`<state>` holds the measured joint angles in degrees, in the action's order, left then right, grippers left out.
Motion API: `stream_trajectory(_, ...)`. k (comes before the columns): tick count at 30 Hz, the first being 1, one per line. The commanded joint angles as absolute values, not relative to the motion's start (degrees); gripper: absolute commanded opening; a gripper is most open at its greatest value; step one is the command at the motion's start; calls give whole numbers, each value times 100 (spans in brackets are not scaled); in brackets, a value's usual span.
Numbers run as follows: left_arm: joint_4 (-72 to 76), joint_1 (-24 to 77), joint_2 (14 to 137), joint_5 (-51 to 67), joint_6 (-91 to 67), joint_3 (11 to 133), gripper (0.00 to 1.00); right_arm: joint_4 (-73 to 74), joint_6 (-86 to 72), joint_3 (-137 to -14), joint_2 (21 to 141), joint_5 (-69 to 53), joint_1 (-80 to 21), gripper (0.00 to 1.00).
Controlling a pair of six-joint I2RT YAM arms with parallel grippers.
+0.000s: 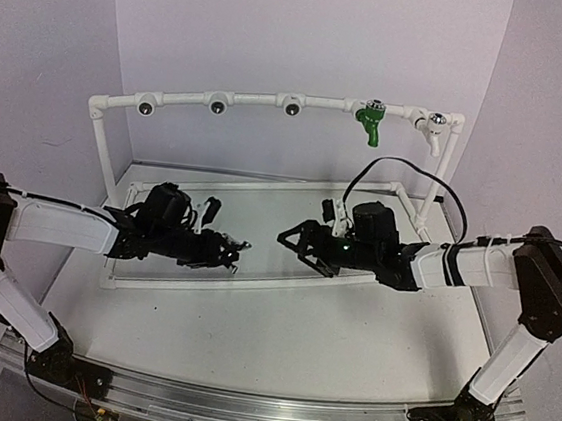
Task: Install the water faucets
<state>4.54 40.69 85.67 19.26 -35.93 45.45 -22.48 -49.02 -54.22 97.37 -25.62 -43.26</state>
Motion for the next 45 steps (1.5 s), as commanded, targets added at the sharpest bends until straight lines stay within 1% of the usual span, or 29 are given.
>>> stream_trajectory(1,1397,4458,9083,1914,-2808,5293,0,-3838,-5720,-5555,10055,-3186,-4509,89)
stream_trajectory(5,1406,4532,9365,1872,-2836,5485,0,-3833,-5507,-5420,9936,-2698,-4727,88)
stream_trajectory(7,1411,4576,9388,1858,-2775,5506,0,-3727,-5420,-5349,9912,-2456,-4787,84)
stream_trajectory(9,1413,4619,9385,1834,-2759,5499,0,-3574,-5314,-5298,9908,-2225,-4845,77)
stream_trajectory(12,1416,4670,9410,1812,-2799,5493,0,-3437,-5154,-5368,9989,-2055,-4927,59)
stream_trajectory(15,1424,4731,9407,1797,-2807,5471,0,-3220,-5055,-5528,10109,-1934,-4995,37)
stream_trajectory(16,1424,4747,9392,1784,-2798,5467,0,-3203,-5068,-5544,10132,-1873,-5002,32)
stream_trajectory(17,1426,4762,9378,1768,-2788,5464,0,-3174,-5086,-5548,10152,-1802,-5006,30)
stream_trajectory(23,1441,4864,9331,1753,-2732,5416,0,-2957,-4981,-5534,10131,-1489,-5031,28)
stream_trajectory(25,1438,4883,9323,1796,-2722,5418,0,-2945,-4958,-5520,10112,-1447,-5029,23)
stream_trajectory(26,1441,4886,9322,1839,-2720,5420,0,-2942,-4940,-5509,10102,-1429,-5031,16)
stream_trajectory(27,1441,4889,9311,1898,-2704,5424,2,-2943,-4905,-5494,10098,-1420,-5032,6)
stream_trajectory(28,1447,4890,9282,1944,-2682,5416,9,-2941,-4864,-5473,10093,-1408,-5031,1)
stream_trajectory(29,1458,4892,9237,1984,-2657,5394,19,-2940,-4817,-5443,10076,-1392,-5029,0)
stream_trajectory(31,1606,4894,9023,2114,-2556,5253,48,-2948,-4650,-5286,9896,-1281,-5030,0)
stream_trajectory(32,1685,4890,8852,2135,-2504,5145,61,-2947,-4523,-5183,9758,-1215,-5028,0)
stream_trajectory(33,1728,4872,8688,2139,-2459,5019,70,-2946,-4301,-5091,9631,-1173,-5031,0)
stream_trajectory(34,1757,4840,8506,2146,-2428,4902,77,-2947,-4052,-4993,9468,-1205,-5029,0)
stream_trajectory(36,1977,4653,8151,2485,-2544,4681,85,-2972,-3508,-4805,9133,-1511,-5030,0)
stream_trajectory(39,2604,4130,7887,3382,-3235,4354,91,-2961,-2930,-4661,8700,-2281,-5027,0)
stream_trajectory(41,3167,3854,8006,4105,-3907,4301,94,-2953,-2679,-4579,8481,-2778,-5032,0)
stream_trajectory(43,3379,3796,8278,4564,-4313,4480,97,-2945,-2606,-4482,8291,-2795,-5028,0)
stream_trajectory(45,3490,3833,8557,4914,-4622,4724,97,-3031,-2604,-4407,8172,-2700,-5029,0)
